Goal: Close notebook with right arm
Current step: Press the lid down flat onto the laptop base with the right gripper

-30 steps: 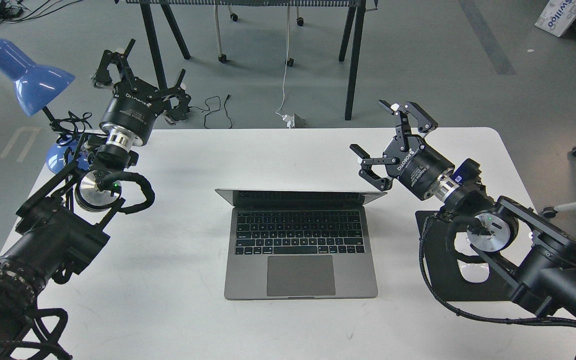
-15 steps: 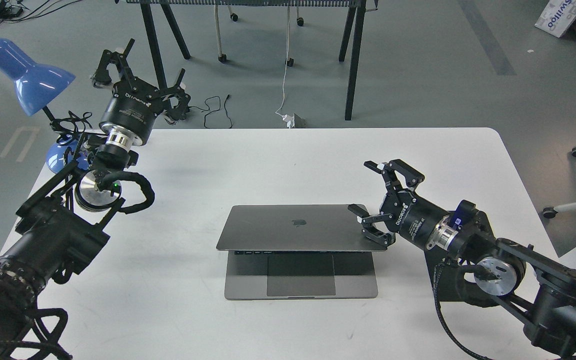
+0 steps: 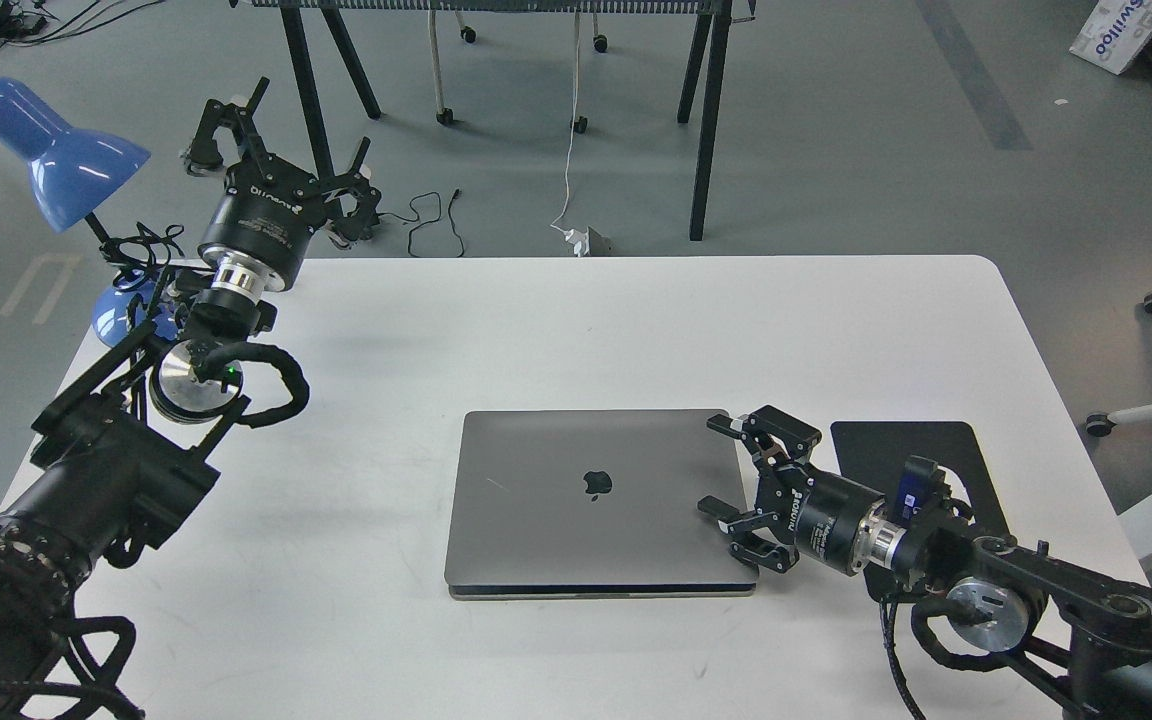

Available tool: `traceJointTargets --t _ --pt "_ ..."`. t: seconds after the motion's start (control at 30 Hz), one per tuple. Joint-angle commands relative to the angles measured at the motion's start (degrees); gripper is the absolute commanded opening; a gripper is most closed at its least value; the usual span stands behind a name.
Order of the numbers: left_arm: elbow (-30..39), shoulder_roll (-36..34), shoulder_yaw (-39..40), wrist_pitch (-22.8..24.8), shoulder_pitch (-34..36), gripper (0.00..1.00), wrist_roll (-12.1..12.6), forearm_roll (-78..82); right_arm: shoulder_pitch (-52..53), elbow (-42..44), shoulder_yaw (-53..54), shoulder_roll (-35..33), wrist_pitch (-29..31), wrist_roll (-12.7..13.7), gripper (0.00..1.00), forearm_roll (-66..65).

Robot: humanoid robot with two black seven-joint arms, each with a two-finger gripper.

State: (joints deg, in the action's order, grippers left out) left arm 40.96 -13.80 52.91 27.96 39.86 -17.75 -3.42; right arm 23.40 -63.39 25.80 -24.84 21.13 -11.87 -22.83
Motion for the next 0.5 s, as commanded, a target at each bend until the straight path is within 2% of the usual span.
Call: traceJointTargets --t 0.0,0.47 --pt "0.08 0.0 0.09 -0.01 -0.04 1.0 -0.01 0.0 -0.63 0.11 -0.05 0.14 -0.47 0.0 1.0 -1.34" --pt "0.08 0.0 0.17 -0.01 -0.04 1.0 -0.01 0.0 -0.72 0.99 -1.45 0.23 -0.48 0.0 1.0 -1.26"
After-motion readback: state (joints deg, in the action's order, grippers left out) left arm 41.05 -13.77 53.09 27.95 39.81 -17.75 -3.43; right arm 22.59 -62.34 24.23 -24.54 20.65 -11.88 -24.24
